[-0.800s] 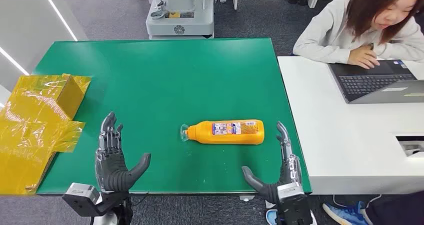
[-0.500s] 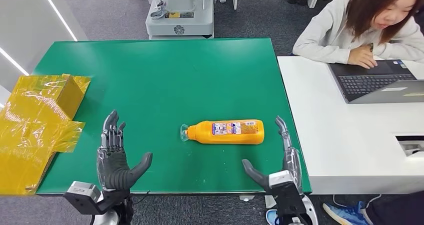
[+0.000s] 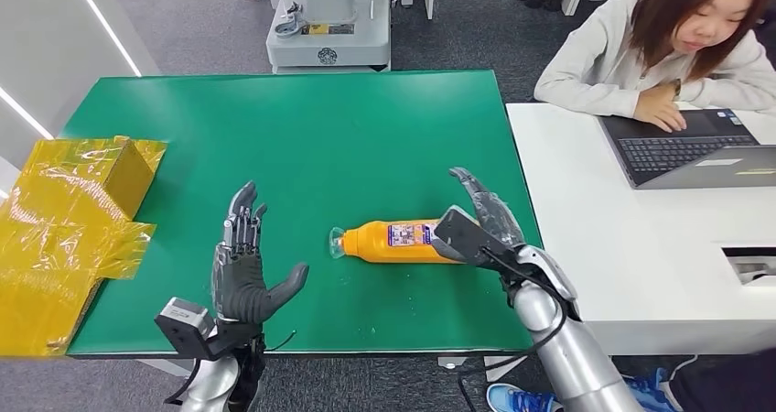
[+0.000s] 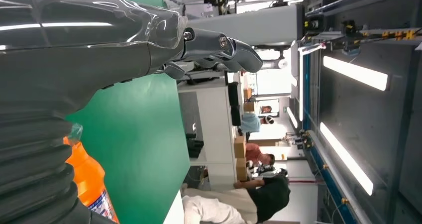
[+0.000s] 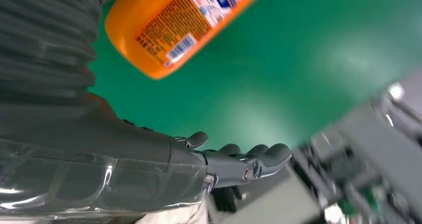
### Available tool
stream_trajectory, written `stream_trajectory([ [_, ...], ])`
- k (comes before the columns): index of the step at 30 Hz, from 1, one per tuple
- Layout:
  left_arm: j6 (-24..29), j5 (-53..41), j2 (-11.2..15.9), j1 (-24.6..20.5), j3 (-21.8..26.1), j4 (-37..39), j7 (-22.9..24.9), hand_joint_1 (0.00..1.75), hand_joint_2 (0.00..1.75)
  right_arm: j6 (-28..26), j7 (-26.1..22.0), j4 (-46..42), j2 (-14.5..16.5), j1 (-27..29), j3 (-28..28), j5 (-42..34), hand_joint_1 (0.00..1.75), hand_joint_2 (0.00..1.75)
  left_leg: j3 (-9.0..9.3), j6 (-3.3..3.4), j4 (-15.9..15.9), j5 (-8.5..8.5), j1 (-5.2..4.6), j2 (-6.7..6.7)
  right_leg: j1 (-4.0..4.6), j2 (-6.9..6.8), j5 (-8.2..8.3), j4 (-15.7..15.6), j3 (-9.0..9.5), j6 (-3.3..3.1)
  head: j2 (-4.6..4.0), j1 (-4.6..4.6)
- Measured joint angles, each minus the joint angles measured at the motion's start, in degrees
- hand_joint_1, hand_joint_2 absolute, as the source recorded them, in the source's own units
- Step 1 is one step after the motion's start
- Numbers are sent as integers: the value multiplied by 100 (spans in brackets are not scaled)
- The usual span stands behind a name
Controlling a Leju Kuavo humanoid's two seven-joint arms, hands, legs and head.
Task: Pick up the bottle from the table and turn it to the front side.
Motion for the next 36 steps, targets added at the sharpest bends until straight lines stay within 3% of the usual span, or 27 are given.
stream_trajectory([
  [4, -40, 0, 10, -169, -100, 298, 10, 0, 175, 521, 64, 1014, -113, -646, 428, -9, 0, 175, -1, -1, 0, 3, 0, -5, 1, -5, 0, 0, -1, 0, 0, 0],
  [10, -32, 0, 28, -330, -185, 592, 69, 0, 175, 1022, 55, 1980, -298, -1128, 916, -367, 0, 175, -6, -1, 0, 2, 0, -5, 1, -4, -1, -1, -4, 1, 0, 1],
  [20, -14, 130, 75, -520, -270, 870, 199, 0, 175, 1096, 331, 2816, -420, -1569, 1685, -323, 0, 175, 1, -1, 0, 2, 0, 0, 1, 0, 0, -1, -2, 0, 0, 0],
  [22, -3, 150, 74, -529, -277, 911, 210, 0, 175, 1050, 446, 2885, -469, -1611, 1848, -237, 75, 175, 5, -1, 0, 2, 0, 1, 1, 1, 0, -2, 0, 0, 0, 0],
  [24, 17, 163, 74, -529, -282, 941, 216, 0, 175, 973, 494, 2956, -523, -1636, 1991, -152, 162, 175, 9, -1, 0, 2, 1, -1, 1, 0, -1, -3, 5, 1, 0, 1],
  [26, 51, 175, 76, -527, -283, 959, 220, 0, 175, 895, 486, 3015, -582, -1658, 2102, -99, 175, 175, 15, -1, -1, 2, 1, -2, 1, -2, -2, -4, 15, 2, 0, 2],
  [36, 119, 259, 179, -433, -281, 968, 205, 0, 175, 436, 55, 3118, -784, -1651, 2275, -158, 175, 175, 42, 6, 2, 7, -1, -4, -1, -8, 6, -8, 52, 11, 1, 2],
])
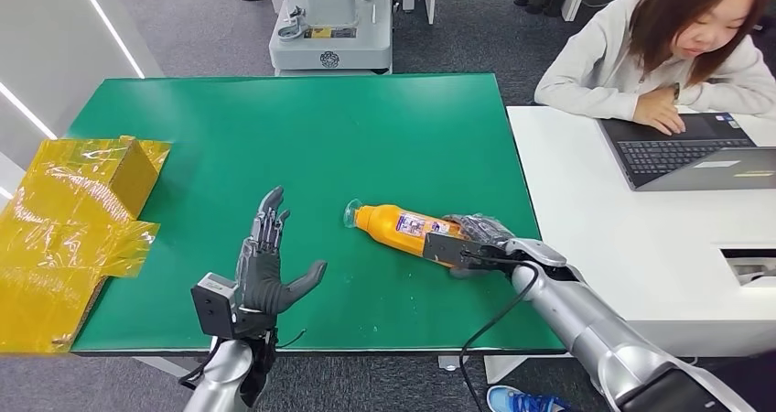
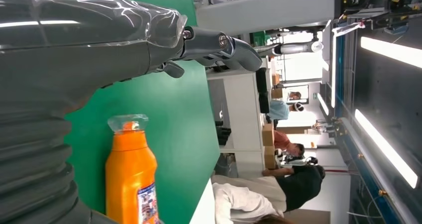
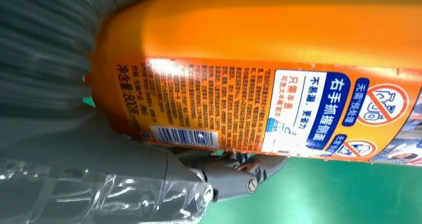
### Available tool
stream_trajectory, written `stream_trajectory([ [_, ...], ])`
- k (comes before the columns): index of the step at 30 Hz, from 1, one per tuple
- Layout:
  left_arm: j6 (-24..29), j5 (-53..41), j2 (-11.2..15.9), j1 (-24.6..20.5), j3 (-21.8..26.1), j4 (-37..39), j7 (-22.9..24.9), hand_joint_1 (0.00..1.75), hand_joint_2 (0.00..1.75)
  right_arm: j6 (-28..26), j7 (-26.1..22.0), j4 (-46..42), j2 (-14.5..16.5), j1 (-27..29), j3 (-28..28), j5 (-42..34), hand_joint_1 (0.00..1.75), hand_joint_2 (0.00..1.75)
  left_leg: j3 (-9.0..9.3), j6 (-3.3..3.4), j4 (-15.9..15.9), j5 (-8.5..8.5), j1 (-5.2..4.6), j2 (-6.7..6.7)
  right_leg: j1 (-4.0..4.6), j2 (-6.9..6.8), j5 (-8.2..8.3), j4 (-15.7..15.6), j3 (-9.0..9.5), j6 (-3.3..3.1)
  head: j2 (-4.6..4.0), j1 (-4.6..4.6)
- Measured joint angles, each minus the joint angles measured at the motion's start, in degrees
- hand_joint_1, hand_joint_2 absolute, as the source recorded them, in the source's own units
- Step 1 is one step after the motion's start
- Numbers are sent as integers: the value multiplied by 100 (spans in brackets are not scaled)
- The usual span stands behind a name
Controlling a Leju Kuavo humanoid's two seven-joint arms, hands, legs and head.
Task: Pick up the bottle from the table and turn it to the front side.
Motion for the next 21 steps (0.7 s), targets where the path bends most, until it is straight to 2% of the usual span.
stream_trajectory([
  [6, 41, -26, 24, 56, 3, -2, -16, 0, 175, -220, -644, -163, -27, 217, -77, -703, 175, 175, -1, 1, 0, 0, 1, -1, 1, 2, 1, 1, -2, 2, -1, -1],
  [9, 49, -50, 31, 61, 17, -2, -23, 0, 175, -341, -907, -521, -33, 553, -255, -1171, 175, 175, -7, 0, -2, 0, 1, -2, 2, 2, 0, 1, -10, 1, -1, -1],
  [12, 61, -59, 46, 22, 44, -1, -21, 0, 175, -725, -1140, -1099, -33, 1032, -522, -1476, 175, 175, -23, 0, -3, 0, 1, -5, 2, -2, -1, 3, -27, 0, -1, -2],
  [17, 78, -230, 87, -268, 222, 209, 159, 0, 175, -1614, -1122, -2306, -32, 1797, -997, -1128, 175, 175, -36, 0, -5, 0, 2, -8, 3, -5, -3, 4, -39, -2, -1, -1],
  [21, -402, -71, 130, -494, 386, 529, 296, 0, 175, -1892, -1209, -2913, -22, 2176, -1357, -1097, 175, 175, -41, 0, -6, 0, 1, -6, 2, -3, -3, 4, -43, -2, -1, -1],
])
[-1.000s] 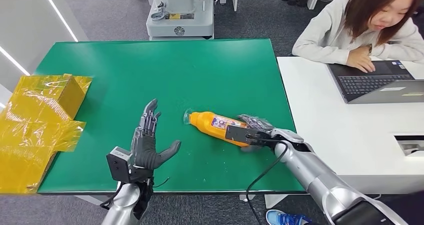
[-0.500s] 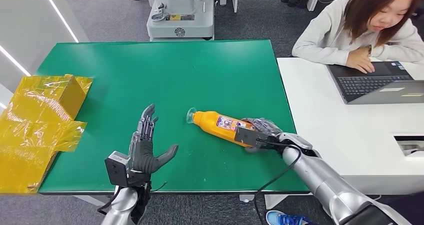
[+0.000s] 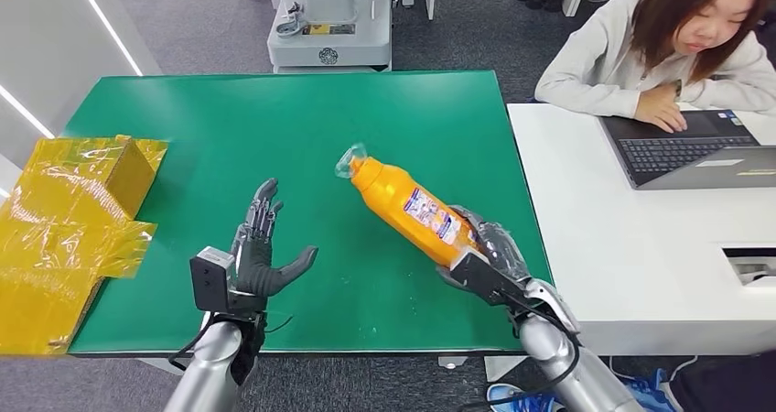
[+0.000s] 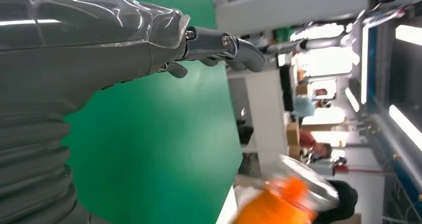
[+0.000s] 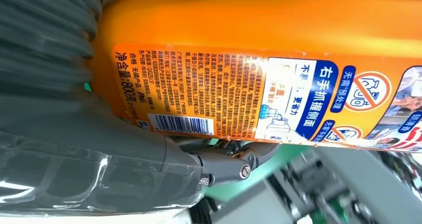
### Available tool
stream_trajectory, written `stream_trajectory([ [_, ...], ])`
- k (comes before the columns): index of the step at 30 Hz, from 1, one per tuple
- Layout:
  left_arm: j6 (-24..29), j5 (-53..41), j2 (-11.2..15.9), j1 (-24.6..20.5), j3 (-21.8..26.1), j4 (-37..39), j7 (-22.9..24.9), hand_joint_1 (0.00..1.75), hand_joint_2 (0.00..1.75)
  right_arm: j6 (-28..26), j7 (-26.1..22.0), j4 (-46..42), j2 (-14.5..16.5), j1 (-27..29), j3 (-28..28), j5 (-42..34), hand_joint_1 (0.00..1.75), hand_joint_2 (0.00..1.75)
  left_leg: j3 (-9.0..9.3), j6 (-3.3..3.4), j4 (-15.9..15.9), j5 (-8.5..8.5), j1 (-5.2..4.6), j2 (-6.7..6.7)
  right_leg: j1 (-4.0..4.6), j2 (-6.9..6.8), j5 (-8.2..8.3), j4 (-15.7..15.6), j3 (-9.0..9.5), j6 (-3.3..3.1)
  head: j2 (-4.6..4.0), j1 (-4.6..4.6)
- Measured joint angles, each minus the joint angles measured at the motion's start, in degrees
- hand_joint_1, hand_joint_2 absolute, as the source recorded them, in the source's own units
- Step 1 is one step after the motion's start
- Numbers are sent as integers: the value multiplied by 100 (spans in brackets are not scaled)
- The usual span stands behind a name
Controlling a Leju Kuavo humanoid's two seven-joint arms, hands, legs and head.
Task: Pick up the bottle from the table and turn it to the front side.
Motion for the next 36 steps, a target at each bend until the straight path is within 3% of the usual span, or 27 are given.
stream_trajectory([
  [8, -1455, 618, 143, -546, 116, 482, 391, 0, 175, -15, -433, -348, 279, 157, -353, -68, 175, 175, -9, -2, 1, 2, 0, 3, 0, 3, 3, 4, -11, -3, 0, -2],
  [16, -2471, 1526, -9, -1464, -55, 1059, 705, 0, 175, -150, -800, 795, 1004, -757, -161, -51, 175, 175, -9, -15, 1, 16, 2, 4, 1, 6, 11, 10, -16, -14, 0, 0],
  [25, -2538, 2028, -159, -2019, -434, 1344, 847, 0, 175, -128, -746, 2077, 1665, -1573, 125, -80, 175, 175, -11, -14, 1, 17, 2, 3, 1, 5, 10, 11, -18, -14, 0, -1],
  [31, -1592, 1296, -249, -2265, -830, 1465, 600, 0, 175, -265, -791, 2727, 1894, -1811, 194, 8, 175, 175, -15, -14, 1, 17, 1, 2, 1, 2, 11, 10, -20, -14, 1, -1],
  [36, -1303, 1055, -311, -2528, -1031, 1864, 482, 0, 175, -350, -786, 3125, 2016, -1902, 336, 207, 175, 175, -14, -14, 2, 18, 1, 3, 1, 5, 12, 10, -21, -15, 0, -1],
])
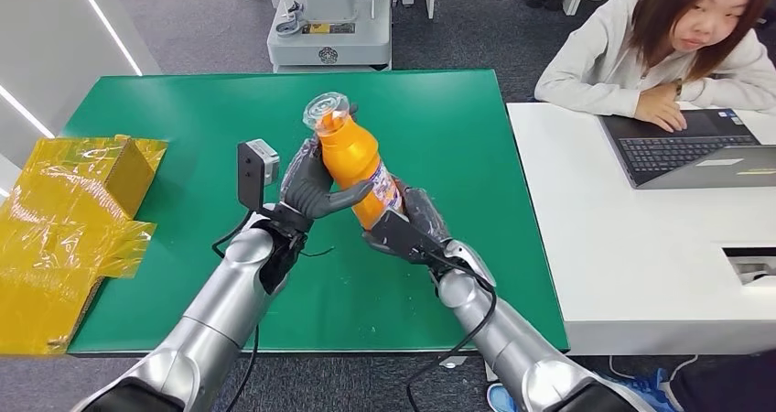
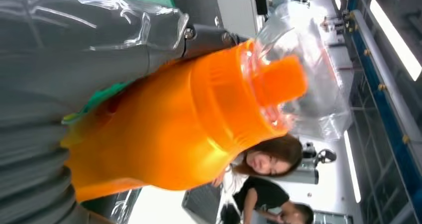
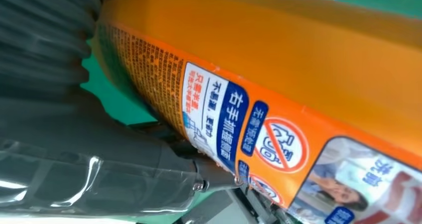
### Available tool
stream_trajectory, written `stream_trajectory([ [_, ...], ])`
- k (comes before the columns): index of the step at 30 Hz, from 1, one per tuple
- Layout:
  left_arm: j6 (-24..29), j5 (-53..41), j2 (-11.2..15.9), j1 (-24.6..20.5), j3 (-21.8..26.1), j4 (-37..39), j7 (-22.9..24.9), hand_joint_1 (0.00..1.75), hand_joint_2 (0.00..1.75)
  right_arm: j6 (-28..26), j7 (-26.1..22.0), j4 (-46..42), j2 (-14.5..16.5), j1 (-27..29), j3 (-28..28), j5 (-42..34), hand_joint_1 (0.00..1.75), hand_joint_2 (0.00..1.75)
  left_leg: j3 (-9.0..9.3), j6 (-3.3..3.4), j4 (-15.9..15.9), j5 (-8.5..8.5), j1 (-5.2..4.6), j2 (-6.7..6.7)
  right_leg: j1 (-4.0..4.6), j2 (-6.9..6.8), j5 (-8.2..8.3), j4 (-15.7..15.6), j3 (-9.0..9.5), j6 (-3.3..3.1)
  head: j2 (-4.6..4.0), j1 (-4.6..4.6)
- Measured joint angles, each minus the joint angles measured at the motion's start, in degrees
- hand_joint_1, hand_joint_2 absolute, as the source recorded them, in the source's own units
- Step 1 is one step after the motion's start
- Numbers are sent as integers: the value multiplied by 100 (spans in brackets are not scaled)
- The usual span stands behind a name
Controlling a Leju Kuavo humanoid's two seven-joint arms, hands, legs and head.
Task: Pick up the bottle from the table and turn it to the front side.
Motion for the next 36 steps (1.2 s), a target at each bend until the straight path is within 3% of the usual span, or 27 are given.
stream_trajectory([
  [6, 201, -168, -3, -207, -61, 451, 52, 0, 175, 11, 20, 224, 39, -44, 81, 135, 175, 175, 0, 0, -1, 0, 0, 0, 0, 1, 0, 1, -1, 0, 0, -1],
  [10, -82, -3, 2, -299, -53, 810, 91, 175, 175, 15, 18, 334, 71, -41, 107, 176, 175, 175, -1, 0, -1, 0, 0, 0, 0, -1, 0, 1, 0, 0, 0, 0],
  [19, -98, -98, -12, -264, -51, 960, 65, 175, 175, -41, -45, 482, 80, -27, 101, 56, 175, 175, -1, 0, 0, 0, 0, 0, 0, 0, 0, 0, 0, 0, 0, -1],
  [27, -29, -237, 162, -272, -24, 960, 13, 175, 175, 189, -284, 298, 45, 192, -53, -393, 147, 175, 0, 0, -2, 0, 1, 1, 1, 1, 0, 1, -2, -1, 0, -1],
  [31, -87, -265, 330, -295, -6, 962, -37, 175, 175, 312, -425, 106, -20, 366, -176, -623, 0, 175, 0, 0, -2, 0, 1, 2, 1, 2, 0, 1, -2, -1, 0, -1],
  [34, 238, -584, 536, -372, 13, 976, -167, 175, 175, 326, -504, -63, -84, 503, -262, -761, 0, 175, 1, -1, -2, 0, 2, 6, 2, 5, 1, 1, -3, -2, 0, 0],
  [36, 841, -1175, 787, -510, 5, 1004, -340, 175, 175, 326, -523, -250, -181, 629, -335, -876, 0, 175, -1, -3, -2, 2, 4, 9, 3, 8, 3, 2, -7, -5, 0, 0],
])
